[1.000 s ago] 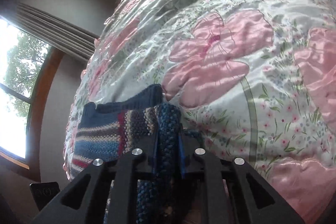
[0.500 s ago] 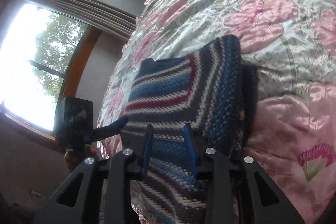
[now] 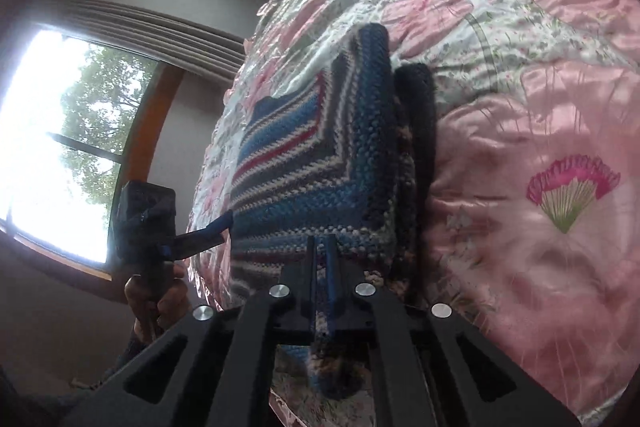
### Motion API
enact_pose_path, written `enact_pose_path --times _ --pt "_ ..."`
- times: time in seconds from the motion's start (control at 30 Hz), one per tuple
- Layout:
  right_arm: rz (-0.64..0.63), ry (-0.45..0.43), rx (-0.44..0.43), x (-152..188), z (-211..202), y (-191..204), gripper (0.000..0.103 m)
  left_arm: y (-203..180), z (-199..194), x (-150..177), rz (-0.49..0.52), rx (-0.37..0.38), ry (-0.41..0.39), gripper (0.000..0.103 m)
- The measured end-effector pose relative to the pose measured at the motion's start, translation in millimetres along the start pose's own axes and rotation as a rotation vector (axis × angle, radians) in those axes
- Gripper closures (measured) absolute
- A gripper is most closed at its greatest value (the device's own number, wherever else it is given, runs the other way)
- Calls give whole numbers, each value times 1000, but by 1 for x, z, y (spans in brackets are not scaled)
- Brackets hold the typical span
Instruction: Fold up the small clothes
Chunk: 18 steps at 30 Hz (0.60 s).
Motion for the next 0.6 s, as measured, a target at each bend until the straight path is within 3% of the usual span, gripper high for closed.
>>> enact_pose_path --times 0.1,0.13,0.23,0.37,0.43,0.53,0.6 --pt "44 -25 -9 1 -7 -6 103 -6 -6 0 -3 7 -14 12" --pt "38 -39 -20 2 -14 3 98 -12 -12 1 9 11 -22 12" --pt "-15 -64 -60 13 -33 31 97 -32 -32 18 72 36 -16 12" --pt "13 -43 -24 30 -26 16 97 -11 -36 50 107 -49 23 12" --pt "61 -33 19 35 -15 -8 103 18 -31 57 40 -86 26 12" --pt "103 -54 20 41 -14 -17 103 39 -31 61 -46 -59 -1 12" --pt "76 -70 25 42 -21 -4 96 39 -37 58 -115 -22 -25 10"
Point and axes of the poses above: each gripper's, at about its wrist camera, not at the fingertips, and z roughly the way its jaws point, y to its left, x to its underside, the point moved 6 cm from there along z, roughly the way its jaws point, and after that the axes turned 12 degrees about -y, right-handed, at the moved point
